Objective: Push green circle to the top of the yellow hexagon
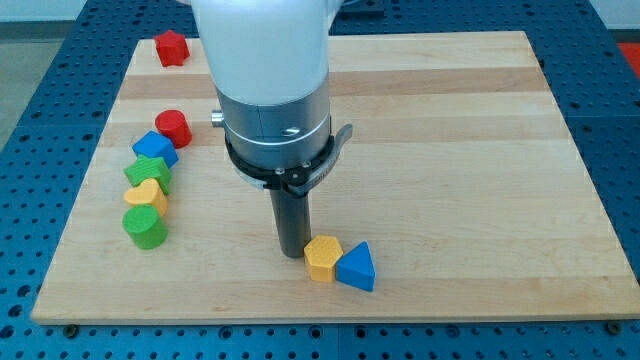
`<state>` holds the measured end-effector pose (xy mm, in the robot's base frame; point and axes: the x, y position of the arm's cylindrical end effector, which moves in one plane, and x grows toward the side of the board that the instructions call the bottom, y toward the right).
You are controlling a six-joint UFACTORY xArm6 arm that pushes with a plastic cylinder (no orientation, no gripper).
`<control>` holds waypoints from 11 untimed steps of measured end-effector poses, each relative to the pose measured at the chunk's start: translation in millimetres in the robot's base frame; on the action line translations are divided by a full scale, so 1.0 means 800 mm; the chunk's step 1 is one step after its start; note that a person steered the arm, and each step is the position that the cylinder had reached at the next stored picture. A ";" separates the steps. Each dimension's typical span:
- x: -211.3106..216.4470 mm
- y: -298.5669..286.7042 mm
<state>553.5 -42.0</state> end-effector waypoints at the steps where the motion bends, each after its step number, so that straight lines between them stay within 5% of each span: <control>1: 0.022 -0.055; 4: 0.027 -0.296; 6: -0.023 -0.263; 11: -0.045 -0.115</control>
